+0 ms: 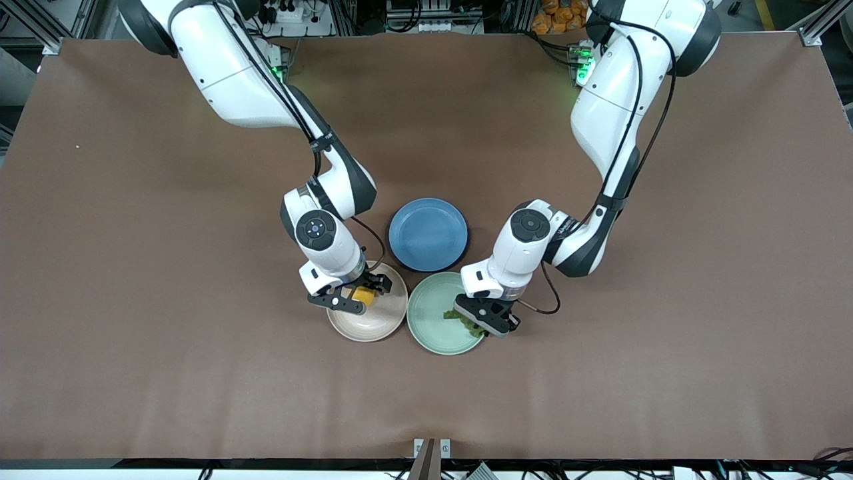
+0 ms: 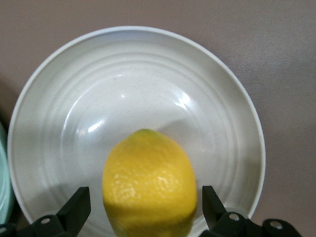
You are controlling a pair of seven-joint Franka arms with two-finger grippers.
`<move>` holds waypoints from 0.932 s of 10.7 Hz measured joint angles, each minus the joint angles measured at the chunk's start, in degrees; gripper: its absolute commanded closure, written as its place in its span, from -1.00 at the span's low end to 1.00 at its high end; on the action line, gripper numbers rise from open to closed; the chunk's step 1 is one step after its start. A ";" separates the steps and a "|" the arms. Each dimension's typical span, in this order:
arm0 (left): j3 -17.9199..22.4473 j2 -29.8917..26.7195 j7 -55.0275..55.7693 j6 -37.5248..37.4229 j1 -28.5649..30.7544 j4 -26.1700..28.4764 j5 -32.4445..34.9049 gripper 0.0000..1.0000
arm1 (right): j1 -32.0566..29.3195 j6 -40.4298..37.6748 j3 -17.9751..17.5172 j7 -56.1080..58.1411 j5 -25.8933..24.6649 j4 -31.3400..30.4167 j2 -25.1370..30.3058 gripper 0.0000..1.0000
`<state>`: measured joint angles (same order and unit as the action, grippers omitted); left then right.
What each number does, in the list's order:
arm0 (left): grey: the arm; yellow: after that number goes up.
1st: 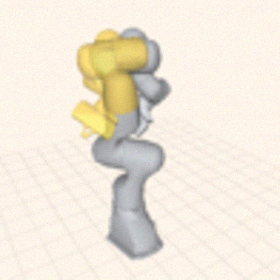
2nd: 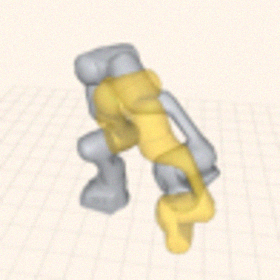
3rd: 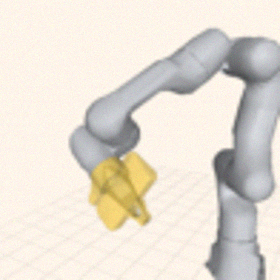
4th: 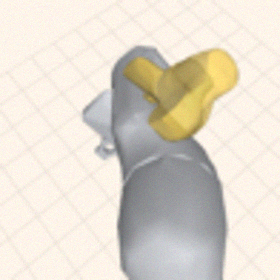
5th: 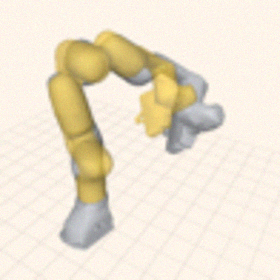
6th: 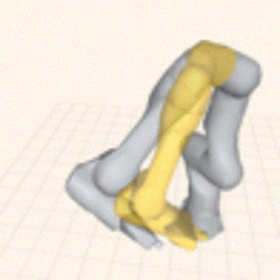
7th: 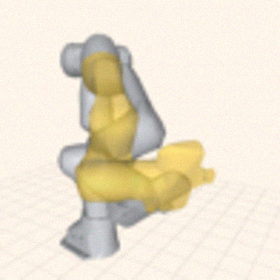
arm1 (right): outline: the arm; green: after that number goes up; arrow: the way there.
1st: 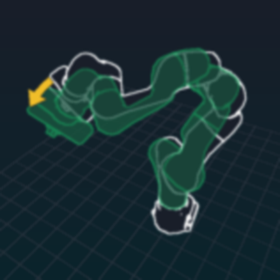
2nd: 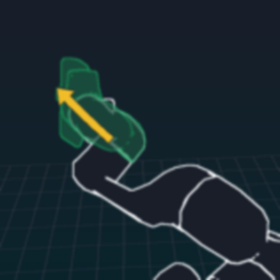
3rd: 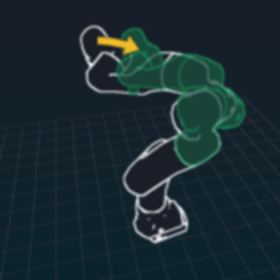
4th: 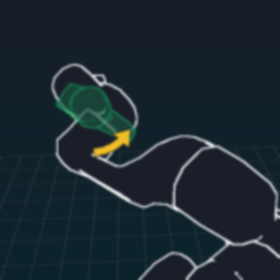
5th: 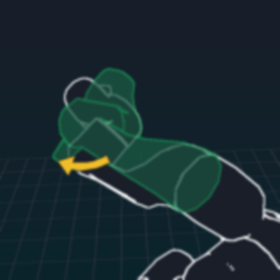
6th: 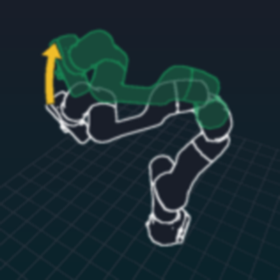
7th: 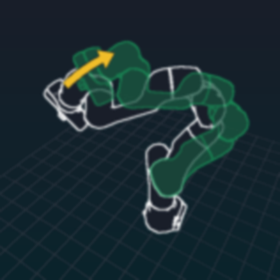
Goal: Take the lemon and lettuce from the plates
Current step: 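Close the right gripper on the yellow lemon on the cream plate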
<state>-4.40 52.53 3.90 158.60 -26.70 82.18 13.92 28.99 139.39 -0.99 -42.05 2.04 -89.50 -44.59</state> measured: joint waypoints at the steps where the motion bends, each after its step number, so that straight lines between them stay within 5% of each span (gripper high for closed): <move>1: 0.07 0.00 0.00 0.00 0.02 -0.01 0.01 0.62 | 0.00 0.53 0.04 -0.01 -0.01 0.00 -0.43 -1.00; 4: 0.25 0.00 -0.02 0.00 0.20 -0.09 0.06 0.62 | 0.00 1.94 0.10 -0.01 -0.04 -0.01 -1.53 -1.00; 6: 0.49 -0.03 -0.07 0.00 0.39 -0.55 0.07 0.63 | 0.00 2.05 0.11 -0.04 -0.05 0.00 -1.65 -0.44; 10: 0.68 -0.91 -0.17 0.00 1.15 -1.37 0.14 1.00 | 0.00 2.09 0.34 -1.11 -0.06 0.18 -1.61 0.02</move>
<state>-3.72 51.62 3.73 158.60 -25.55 80.80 14.06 28.98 141.48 -0.66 -43.16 1.99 -89.33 -46.20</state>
